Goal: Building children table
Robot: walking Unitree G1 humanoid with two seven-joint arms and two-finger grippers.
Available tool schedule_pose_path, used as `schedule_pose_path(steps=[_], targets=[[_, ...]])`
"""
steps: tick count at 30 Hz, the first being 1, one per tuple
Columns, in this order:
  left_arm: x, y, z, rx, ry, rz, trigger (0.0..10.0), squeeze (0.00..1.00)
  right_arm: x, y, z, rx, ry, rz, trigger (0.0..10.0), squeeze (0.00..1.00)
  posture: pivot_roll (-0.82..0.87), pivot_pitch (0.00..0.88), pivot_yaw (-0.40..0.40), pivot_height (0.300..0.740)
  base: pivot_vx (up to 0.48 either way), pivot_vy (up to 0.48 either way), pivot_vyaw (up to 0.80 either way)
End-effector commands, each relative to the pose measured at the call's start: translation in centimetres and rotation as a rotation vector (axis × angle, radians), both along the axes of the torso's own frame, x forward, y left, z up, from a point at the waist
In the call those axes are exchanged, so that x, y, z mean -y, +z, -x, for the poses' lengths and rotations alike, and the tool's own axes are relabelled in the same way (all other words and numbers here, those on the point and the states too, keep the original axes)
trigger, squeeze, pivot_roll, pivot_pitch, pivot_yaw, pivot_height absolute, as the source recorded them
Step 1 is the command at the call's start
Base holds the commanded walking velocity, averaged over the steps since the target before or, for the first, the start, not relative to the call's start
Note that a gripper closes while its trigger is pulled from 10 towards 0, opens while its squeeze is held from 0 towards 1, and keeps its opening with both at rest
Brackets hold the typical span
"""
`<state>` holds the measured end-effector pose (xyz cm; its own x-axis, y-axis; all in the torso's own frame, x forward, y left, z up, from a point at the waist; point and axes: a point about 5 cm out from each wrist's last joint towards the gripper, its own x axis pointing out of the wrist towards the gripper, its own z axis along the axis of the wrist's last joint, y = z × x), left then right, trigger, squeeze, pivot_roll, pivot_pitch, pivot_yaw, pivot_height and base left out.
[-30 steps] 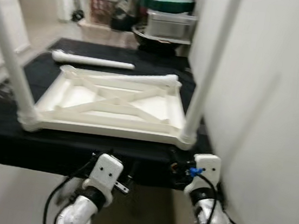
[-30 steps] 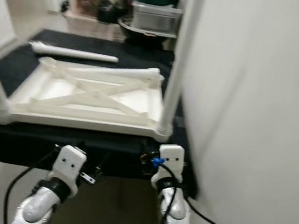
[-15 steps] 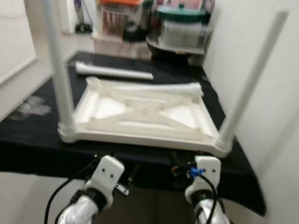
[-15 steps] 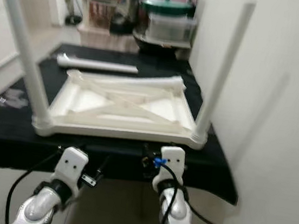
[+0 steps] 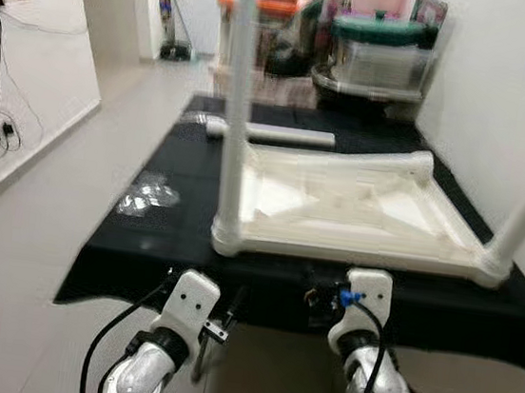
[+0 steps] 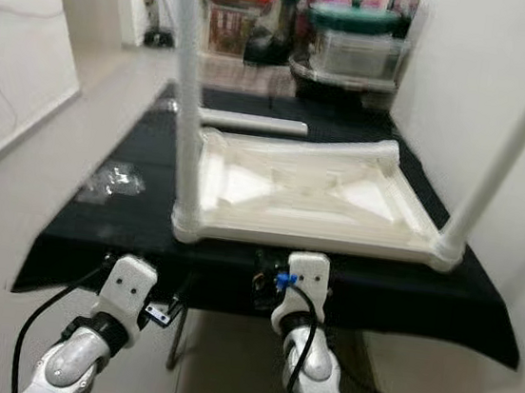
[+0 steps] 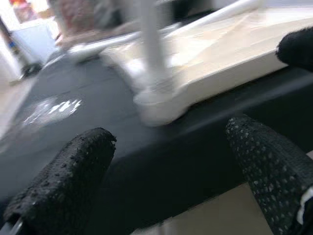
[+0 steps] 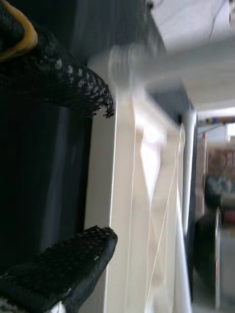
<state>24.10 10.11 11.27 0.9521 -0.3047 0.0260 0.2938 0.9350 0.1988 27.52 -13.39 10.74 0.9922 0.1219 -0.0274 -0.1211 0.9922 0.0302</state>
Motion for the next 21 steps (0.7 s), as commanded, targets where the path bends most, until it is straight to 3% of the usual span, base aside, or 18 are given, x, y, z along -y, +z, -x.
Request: schedule_pose_path(steps=[1,14,21], targets=[[-0.35,-0.22,0.01,-0.013,0.008,-0.014,10.0,0.0,-0.23,0.23,-0.06,0.004,0.008,-0.009,10.0,0.0,0.05,0.01,-0.063,0.74,0.0,0.442,0.0],[-0.39,-0.13,0.04,-0.009,0.016,-0.005,10.0,0.0,-0.12,0.3,-0.03,0.003,0.01,-0.021,10.0,0.0,0.05,0.014,-0.066,0.74,0.303,0.354,0.0],[-0.52,-0.16,0.02,-0.014,0.023,-0.006,10.0,0.0,-0.15,0.39,0.03,0.01,0.009,-0.031,10.0,0.0,0.05,0.014,-0.059,0.74,0.0,0.456,0.0]])
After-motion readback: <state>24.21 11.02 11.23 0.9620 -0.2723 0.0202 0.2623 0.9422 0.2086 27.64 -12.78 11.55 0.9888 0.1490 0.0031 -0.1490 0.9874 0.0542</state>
